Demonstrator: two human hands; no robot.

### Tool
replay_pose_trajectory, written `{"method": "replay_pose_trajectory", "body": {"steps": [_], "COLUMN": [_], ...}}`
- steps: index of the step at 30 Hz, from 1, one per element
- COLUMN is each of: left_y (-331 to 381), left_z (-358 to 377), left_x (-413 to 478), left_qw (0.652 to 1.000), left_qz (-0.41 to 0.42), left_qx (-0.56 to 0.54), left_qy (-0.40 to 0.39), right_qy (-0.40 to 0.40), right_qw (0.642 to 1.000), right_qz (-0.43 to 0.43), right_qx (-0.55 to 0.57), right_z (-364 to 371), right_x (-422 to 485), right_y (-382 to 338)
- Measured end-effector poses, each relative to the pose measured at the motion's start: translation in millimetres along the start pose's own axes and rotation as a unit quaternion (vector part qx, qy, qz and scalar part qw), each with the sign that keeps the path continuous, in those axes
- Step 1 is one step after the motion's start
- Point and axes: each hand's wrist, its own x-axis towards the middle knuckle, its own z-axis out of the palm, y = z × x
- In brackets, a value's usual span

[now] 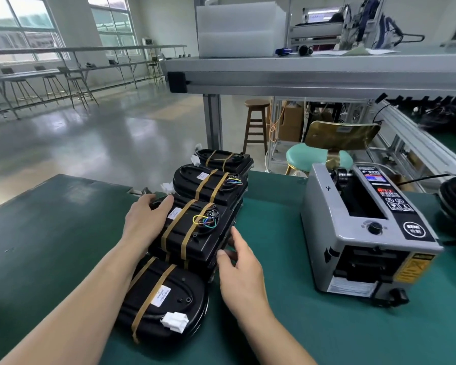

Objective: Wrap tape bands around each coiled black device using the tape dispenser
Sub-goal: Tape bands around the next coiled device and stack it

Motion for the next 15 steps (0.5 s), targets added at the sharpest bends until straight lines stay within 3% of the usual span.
{"method": "replay_pose_trajectory", "body": {"steps": [8,12,15], "left_y": [27.4,62.2,93.6], "left_z": [-4.0,2.4,22.1], "left_x": [-27.6,-61.7,-105.1], "left_qw": [0.992,0.978,0.95], "left_qz": [0.035,0.162,0.29], "left_qx": [0.093,0.059,-0.004], "left_qy": [0.073,0.121,0.115], "right_qy": [0.013,0.039,0.081], "right_qw": [1.0,0.998,0.991], "right_qz": [0.005,-0.036,-0.102], "right_qx": [0.023,0.036,0.039], "right_z": [-20.4,-42.9,-68.5], "right_x": [-14.5,-26.9,-37.1], "right_y": [7.1,7.2,5.3]}}
